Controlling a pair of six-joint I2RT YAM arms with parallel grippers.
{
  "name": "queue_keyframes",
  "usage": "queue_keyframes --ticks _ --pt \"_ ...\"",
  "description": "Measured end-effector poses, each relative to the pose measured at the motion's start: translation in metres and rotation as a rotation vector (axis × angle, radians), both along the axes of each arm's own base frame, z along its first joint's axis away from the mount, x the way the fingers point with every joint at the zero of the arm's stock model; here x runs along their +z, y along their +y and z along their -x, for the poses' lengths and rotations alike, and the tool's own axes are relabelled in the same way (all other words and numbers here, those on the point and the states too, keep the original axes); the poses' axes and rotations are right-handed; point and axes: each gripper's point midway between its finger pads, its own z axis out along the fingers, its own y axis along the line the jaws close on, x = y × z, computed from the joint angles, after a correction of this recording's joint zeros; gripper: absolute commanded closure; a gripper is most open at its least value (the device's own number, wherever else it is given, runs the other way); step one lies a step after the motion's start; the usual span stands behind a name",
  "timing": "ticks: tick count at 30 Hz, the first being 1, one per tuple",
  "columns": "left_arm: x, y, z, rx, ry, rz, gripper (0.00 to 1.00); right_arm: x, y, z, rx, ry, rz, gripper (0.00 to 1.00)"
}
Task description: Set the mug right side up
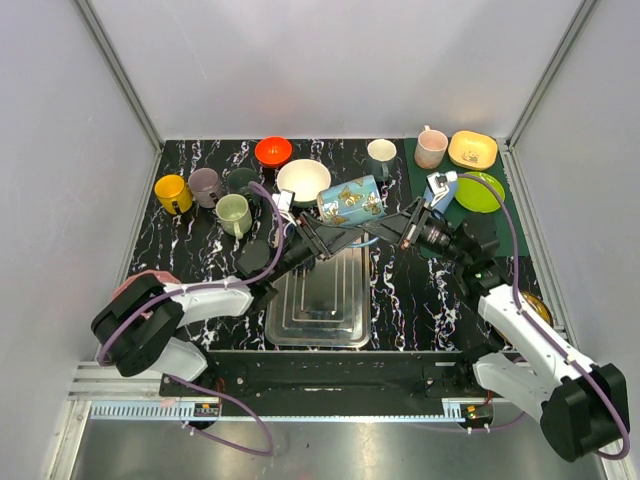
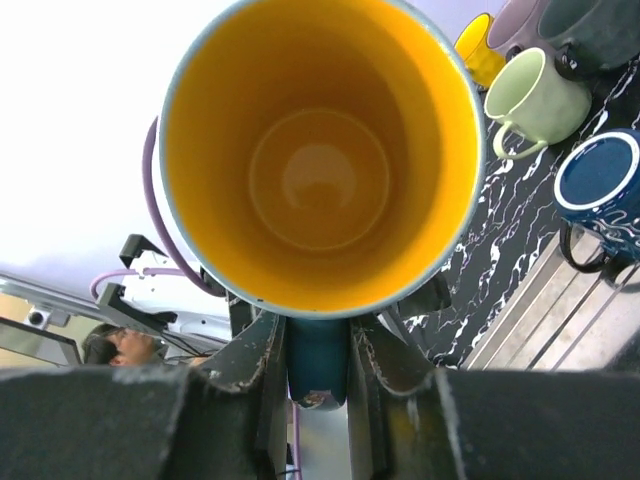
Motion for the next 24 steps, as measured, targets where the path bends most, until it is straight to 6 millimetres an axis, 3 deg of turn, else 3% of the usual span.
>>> queue_keyframes --ticks 3,5,6,7,12,13,14,17,18,21,24 --pt "0.002 -0.004 -0.001 -0.016 -0.001 0.005 0.65 0.005 -0.004 0.003 -0.013 -0.027 -0.01 1.0" --pt "0.003 -0.007 -0.002 -0.032 0.006 0.008 0.77 0.004 -0.006 0.002 -0.03 -0.031 -0.011 1.0" --pt "0.003 -0.007 -0.002 -0.037 0.014 0.013 0.96 0.003 -0.007 0.002 -0.036 -0.041 -0.006 1.0" --pt "0.004 -0.007 -0.003 -0.039 0.019 0.018 1.0 0.001 -0.008 0.001 -0.043 -0.042 -0.003 1.0" --pt "0.005 -0.009 -0.001 -0.067 0.034 0.019 1.0 -0.002 -0.011 0.003 -0.056 -0.062 0.02 0.99" --pt "0.004 -0.009 0.0 -0.074 0.032 0.013 1.0 -0.003 -0.012 0.004 -0.057 -0.063 0.027 0.86" --pt "0.004 -0.009 0.001 -0.082 0.028 0.008 1.0 -0.004 -0.013 0.004 -0.062 -0.066 0.039 0.6" --pt "-0.003 -0.012 0.0 -0.079 0.015 -0.073 1.0 -0.012 -0.016 0.005 -0.079 -0.051 0.115 0.3" --pt "-0.006 -0.012 -0.002 -0.061 0.006 -0.127 1.0 -0.017 -0.017 0.005 -0.087 -0.038 0.157 0.15" --pt "-0.014 -0.003 -0.006 0.018 -0.022 -0.317 1.0 -0.016 -0.027 -0.001 -0.155 -0.03 0.271 0.07" --pt "-0.022 0.014 -0.011 0.109 -0.05 -0.487 1.0 -0.01 -0.047 -0.011 -0.276 -0.034 0.392 0.06"
